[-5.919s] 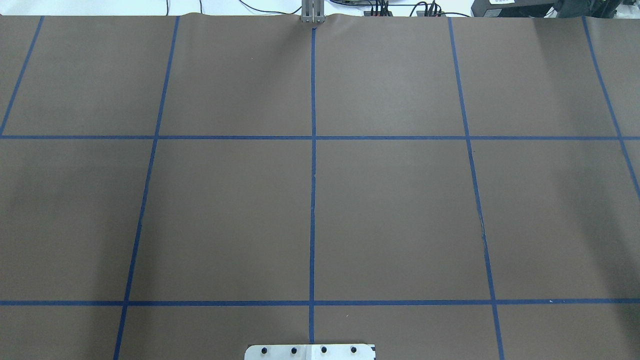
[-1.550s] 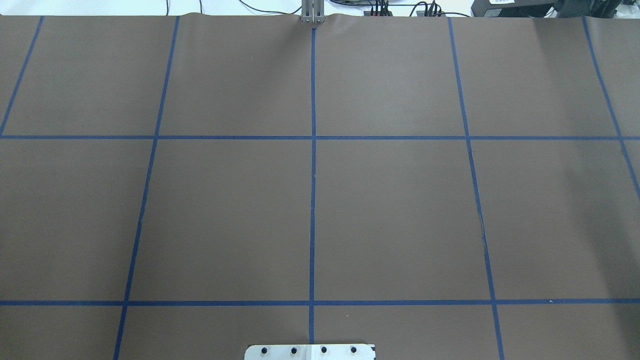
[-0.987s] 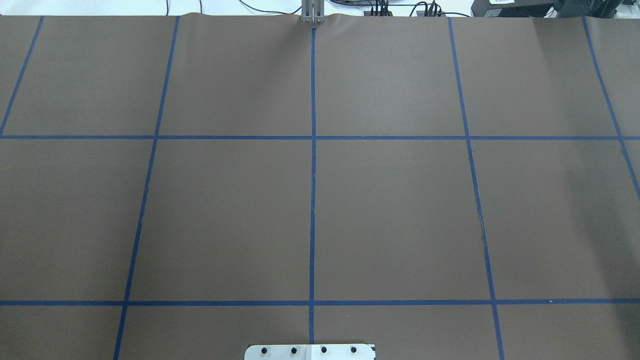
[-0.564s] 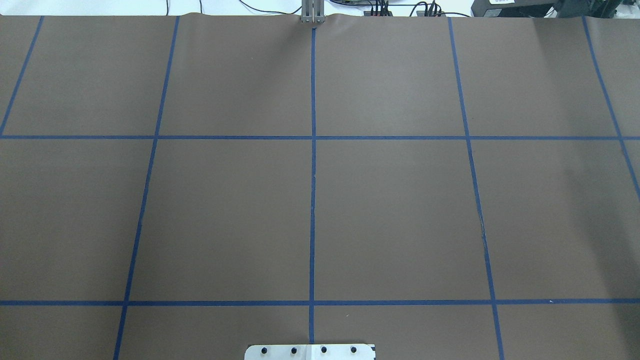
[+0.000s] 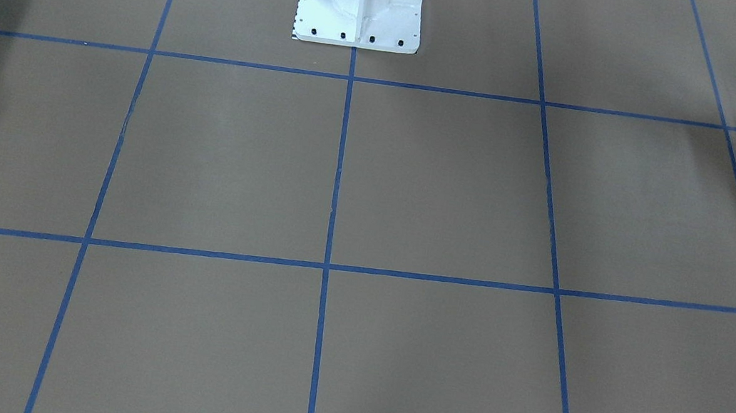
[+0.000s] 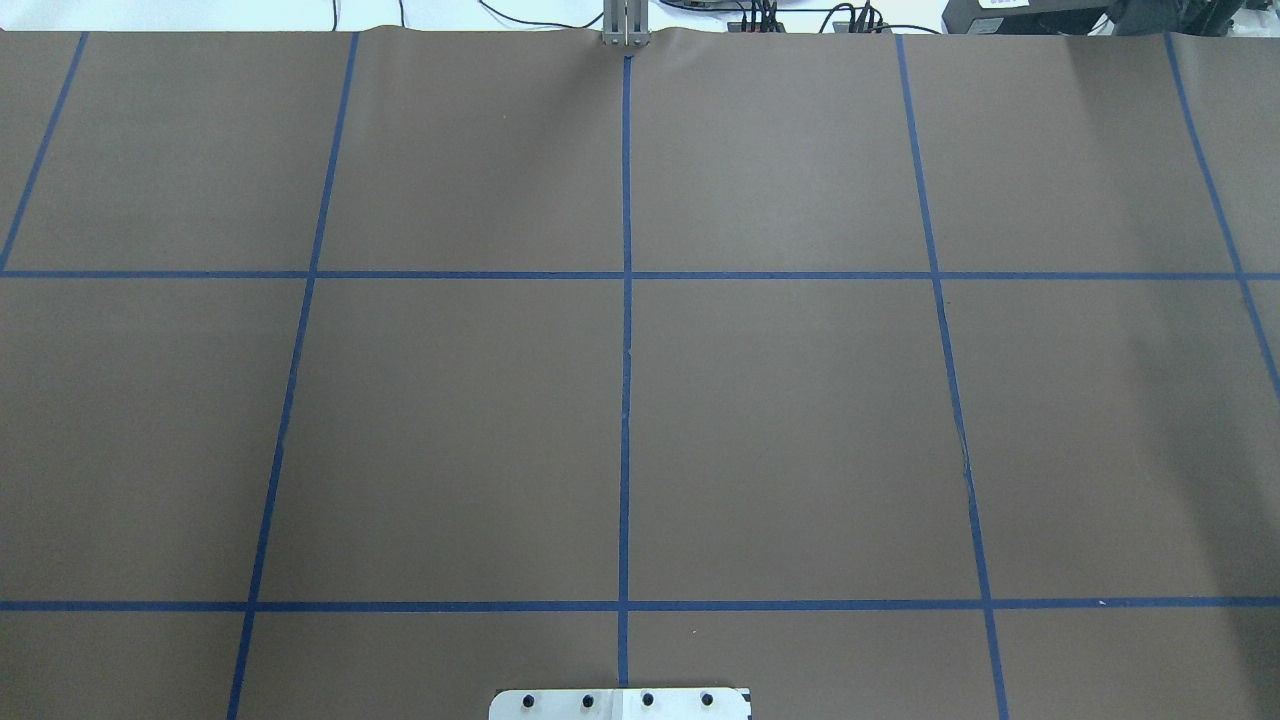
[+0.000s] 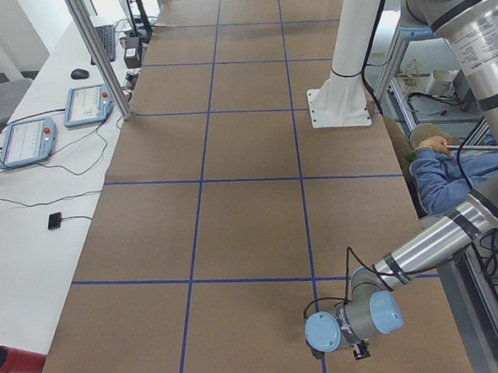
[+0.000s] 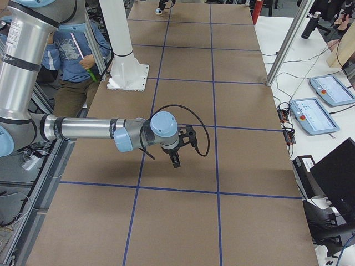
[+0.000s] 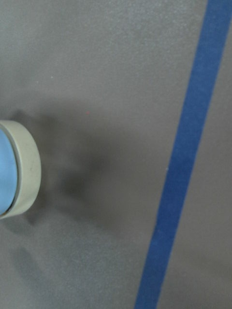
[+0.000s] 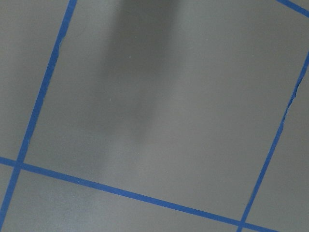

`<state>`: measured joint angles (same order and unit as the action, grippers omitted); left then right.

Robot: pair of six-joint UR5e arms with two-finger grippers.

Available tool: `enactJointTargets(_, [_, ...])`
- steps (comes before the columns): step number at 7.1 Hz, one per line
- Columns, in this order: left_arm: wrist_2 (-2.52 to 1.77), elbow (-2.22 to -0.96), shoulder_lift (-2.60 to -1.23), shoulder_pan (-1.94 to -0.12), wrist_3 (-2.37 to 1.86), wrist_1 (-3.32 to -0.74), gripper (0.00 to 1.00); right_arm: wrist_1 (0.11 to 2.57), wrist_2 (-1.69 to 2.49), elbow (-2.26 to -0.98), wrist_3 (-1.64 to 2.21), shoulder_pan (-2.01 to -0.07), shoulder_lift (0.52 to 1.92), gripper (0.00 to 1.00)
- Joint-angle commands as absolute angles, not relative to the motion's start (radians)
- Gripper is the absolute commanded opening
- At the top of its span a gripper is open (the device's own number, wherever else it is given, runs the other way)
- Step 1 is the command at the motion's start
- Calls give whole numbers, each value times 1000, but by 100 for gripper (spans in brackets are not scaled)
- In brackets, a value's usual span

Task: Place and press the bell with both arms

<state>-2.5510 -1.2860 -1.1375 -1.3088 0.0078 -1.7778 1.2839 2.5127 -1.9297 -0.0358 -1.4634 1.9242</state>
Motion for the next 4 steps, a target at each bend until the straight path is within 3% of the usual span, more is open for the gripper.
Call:
enactJointTargets(1, [-2551, -1285, -1138, -1308, 8, -1778, 71, 1285, 2513, -1933, -35, -1463, 1925, 100])
enactJointTargets(2, [-2551, -1285, -1138, -1308, 8, -1778, 67, 1284, 2513, -1933, -35, -1463, 1928, 100])
enactJointTargets(4, [-2572, -1284, -1138, -1307, 8, -1776, 44, 1284, 2517, -1933, -34, -1463, 1928, 100])
